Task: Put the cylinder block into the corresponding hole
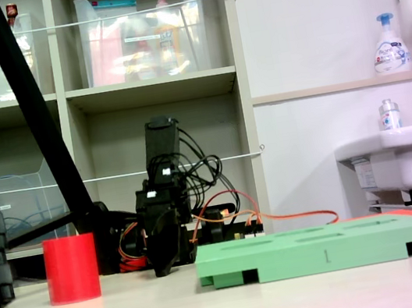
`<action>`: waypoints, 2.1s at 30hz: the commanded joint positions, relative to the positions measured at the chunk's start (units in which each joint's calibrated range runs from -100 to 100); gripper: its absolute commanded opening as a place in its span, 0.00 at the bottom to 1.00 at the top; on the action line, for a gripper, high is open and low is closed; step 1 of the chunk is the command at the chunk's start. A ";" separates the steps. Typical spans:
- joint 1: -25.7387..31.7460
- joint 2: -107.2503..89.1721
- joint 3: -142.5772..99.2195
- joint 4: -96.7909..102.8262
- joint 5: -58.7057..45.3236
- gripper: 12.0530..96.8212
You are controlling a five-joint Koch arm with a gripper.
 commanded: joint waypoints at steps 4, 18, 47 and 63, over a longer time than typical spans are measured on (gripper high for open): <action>0.29 -0.41 -1.76 -2.97 -0.20 0.45; 0.29 -0.41 -1.76 -3.07 -0.20 0.45; 1.81 -0.41 -1.76 49.22 45.13 0.47; -2.49 19.14 -1.76 73.96 49.47 0.93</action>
